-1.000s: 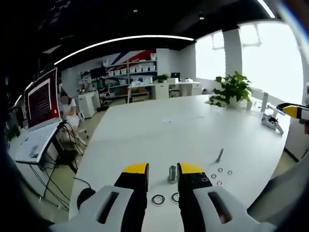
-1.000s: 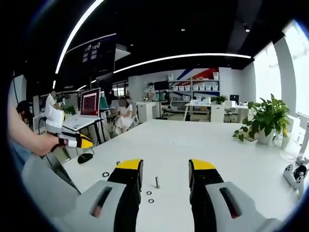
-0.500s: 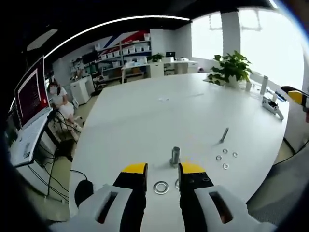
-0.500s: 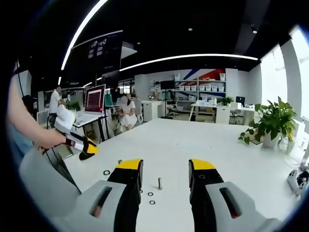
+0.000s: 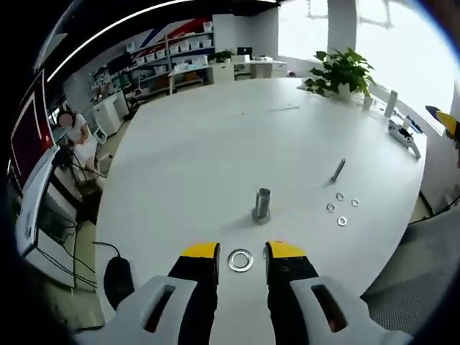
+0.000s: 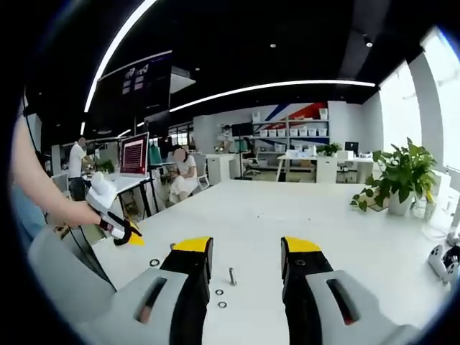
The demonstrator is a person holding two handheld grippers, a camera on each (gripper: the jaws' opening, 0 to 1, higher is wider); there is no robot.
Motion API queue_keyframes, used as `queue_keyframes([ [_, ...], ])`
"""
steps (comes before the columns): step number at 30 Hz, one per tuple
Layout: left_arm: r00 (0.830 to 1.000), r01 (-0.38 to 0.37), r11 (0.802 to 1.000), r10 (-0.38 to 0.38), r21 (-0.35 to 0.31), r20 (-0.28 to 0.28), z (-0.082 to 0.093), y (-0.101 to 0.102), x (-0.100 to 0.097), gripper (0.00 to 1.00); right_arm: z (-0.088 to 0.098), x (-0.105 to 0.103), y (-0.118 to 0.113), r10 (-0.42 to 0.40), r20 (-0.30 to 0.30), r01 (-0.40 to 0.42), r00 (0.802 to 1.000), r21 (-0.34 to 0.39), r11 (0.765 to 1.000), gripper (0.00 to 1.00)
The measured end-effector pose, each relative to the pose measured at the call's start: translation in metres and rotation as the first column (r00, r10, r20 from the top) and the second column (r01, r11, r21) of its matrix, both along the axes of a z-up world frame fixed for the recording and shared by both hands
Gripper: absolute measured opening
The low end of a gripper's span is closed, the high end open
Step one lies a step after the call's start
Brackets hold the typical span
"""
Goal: Place the washer onto the threaded stud by aligning its center hole with the stud, sliding it down to the base, and recovering from edge contact or off-axis alignment until the washer reaches the visible bottom stop.
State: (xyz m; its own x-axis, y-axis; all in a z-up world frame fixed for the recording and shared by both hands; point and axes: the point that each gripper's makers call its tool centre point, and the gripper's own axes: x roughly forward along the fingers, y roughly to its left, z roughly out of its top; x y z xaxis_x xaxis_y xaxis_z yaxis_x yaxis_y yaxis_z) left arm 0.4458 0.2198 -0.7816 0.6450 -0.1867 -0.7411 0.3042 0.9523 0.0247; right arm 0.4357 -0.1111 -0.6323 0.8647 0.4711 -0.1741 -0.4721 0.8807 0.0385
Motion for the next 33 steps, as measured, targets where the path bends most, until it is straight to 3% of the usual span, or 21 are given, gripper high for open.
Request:
queue_keyframes([
  [8, 0.997, 0.025, 1.0, -0.025, 0.007, -0.072, -0.014, 0.003, 0.001, 0.23, 0.002, -0.001, 0.005, 0.023, 0.014, -0.023, 1.0, -0.005, 1.0, 0.39],
  [21, 0.977, 0.063, 0.997, -0.053, 0.041, -0.206, -0.039, 0.013, 0.0, 0.23, -0.002, -0.005, 0.015, 0.062, -0.002, -0.062, 0.998, -0.001, 0.998, 0.39],
  [33, 0.955, 0.139, 0.988, -0.117, 0.066, -0.273, -0.054, 0.013, 0.0, 0.23, -0.007, -0.004, 0.013, 0.056, -0.024, -0.056, 0.998, 0.006, 0.998, 0.39],
])
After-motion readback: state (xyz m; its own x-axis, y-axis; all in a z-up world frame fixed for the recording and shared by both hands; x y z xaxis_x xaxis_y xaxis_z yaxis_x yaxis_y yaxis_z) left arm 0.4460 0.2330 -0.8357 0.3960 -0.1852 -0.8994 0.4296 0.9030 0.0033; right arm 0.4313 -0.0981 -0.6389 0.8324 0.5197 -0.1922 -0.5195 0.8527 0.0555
